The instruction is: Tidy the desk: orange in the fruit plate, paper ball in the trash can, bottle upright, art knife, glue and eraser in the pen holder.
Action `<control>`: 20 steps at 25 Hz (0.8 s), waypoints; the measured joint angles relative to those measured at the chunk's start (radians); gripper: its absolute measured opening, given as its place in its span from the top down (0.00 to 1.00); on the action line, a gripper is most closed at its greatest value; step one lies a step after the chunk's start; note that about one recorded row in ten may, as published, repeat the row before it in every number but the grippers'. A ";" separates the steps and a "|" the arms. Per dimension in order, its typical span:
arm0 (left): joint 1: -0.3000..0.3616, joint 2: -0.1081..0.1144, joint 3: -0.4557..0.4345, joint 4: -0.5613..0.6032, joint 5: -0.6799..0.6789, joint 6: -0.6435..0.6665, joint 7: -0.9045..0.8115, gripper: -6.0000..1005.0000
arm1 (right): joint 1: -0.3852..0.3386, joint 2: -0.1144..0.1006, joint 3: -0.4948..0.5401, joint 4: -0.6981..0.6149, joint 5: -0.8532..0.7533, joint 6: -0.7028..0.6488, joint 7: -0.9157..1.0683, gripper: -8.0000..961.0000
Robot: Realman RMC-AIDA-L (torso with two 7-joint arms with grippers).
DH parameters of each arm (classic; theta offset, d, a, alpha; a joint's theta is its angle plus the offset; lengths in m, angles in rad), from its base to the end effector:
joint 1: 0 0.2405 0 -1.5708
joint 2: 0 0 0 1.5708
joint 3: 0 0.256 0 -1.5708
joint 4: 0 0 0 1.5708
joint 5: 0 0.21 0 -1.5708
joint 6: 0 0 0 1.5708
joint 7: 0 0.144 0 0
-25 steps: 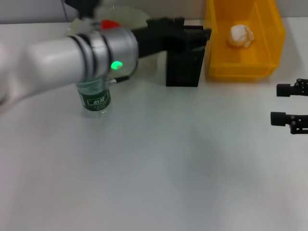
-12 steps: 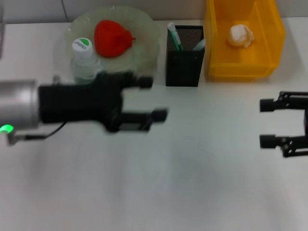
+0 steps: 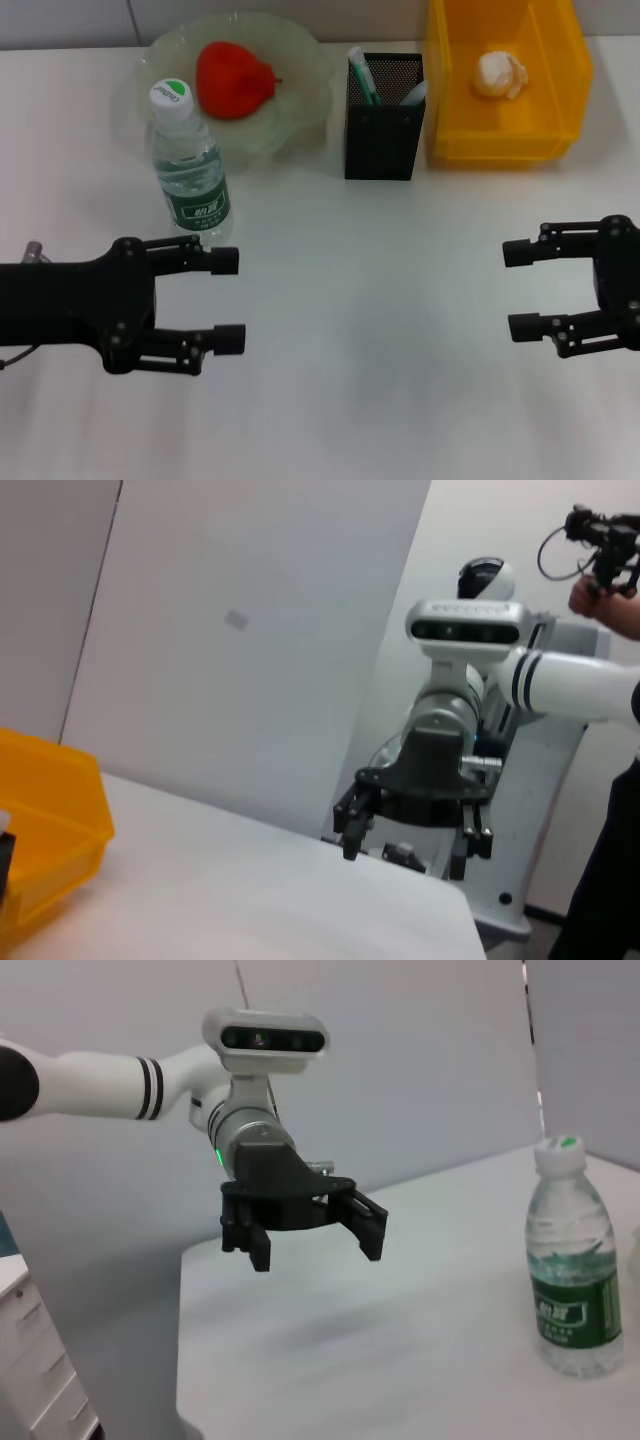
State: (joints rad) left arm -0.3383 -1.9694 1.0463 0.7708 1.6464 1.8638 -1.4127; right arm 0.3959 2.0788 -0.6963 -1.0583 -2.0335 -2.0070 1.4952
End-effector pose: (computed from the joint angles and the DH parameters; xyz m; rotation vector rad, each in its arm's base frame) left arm -0.2561 0.2639 0.0325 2.9346 0.4850 0.9420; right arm 0.2479 0.2712 0.0582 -2.9874 0.4183 0.6686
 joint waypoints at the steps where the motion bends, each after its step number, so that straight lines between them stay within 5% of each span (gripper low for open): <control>1: 0.001 0.001 -0.001 -0.001 0.011 0.000 0.007 0.16 | 0.000 0.000 0.000 0.000 0.000 0.000 0.000 0.19; 20: -0.008 0.008 -0.056 -0.017 0.122 -0.008 0.020 0.16 | 0.027 0.004 -0.069 0.073 0.011 0.102 -0.013 0.19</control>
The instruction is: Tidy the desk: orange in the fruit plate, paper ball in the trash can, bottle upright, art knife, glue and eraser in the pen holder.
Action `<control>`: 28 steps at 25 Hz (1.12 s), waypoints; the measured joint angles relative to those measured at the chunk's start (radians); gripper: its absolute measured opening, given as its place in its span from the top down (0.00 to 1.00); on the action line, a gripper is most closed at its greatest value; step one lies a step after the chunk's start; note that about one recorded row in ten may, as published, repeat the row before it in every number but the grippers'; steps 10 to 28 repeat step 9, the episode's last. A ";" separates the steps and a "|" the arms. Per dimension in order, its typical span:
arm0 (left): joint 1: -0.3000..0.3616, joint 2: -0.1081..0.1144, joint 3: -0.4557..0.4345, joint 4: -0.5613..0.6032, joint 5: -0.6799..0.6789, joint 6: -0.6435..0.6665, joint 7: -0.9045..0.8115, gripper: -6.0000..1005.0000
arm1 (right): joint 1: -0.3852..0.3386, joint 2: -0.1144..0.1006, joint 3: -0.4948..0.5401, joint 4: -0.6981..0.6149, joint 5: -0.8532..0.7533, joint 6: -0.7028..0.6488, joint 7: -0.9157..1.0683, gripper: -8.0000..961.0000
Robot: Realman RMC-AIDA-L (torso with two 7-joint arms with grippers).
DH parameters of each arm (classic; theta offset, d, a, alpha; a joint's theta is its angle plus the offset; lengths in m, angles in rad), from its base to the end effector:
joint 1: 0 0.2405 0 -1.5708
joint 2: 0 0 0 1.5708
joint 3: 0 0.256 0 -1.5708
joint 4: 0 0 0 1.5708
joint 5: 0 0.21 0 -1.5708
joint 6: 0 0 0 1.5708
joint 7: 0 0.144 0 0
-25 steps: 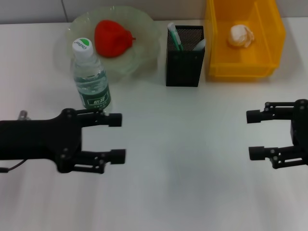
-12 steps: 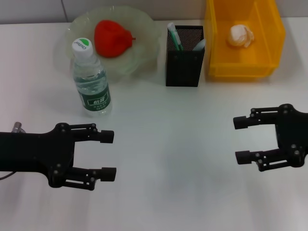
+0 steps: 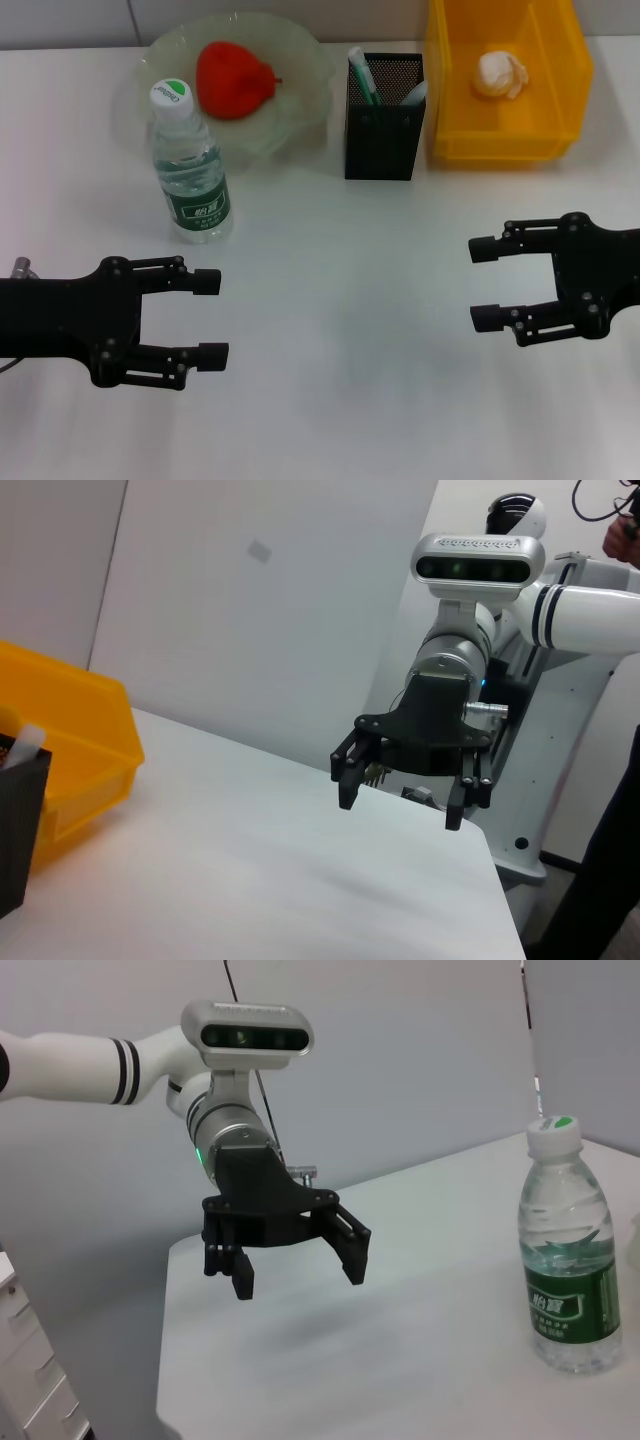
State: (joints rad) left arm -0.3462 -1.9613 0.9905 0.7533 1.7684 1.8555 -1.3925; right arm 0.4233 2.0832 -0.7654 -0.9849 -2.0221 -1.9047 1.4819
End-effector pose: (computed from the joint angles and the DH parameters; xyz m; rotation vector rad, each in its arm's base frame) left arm -0.2722 0.2627 0.0329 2.9794 0.5235 0.8107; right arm 0.2440 0.2849 0.0373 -2.9880 0.4331 0.6595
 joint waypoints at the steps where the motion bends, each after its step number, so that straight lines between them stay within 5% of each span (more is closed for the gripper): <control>1: 0.000 -0.001 -0.004 0.000 0.002 0.000 0.000 0.16 | 0.000 0.000 0.000 0.000 0.000 0.000 0.000 0.19; 28: -0.001 0.000 -0.014 0.000 0.014 0.000 -0.002 0.16 | 0.002 -0.001 -0.002 0.003 0.022 0.010 -0.009 0.19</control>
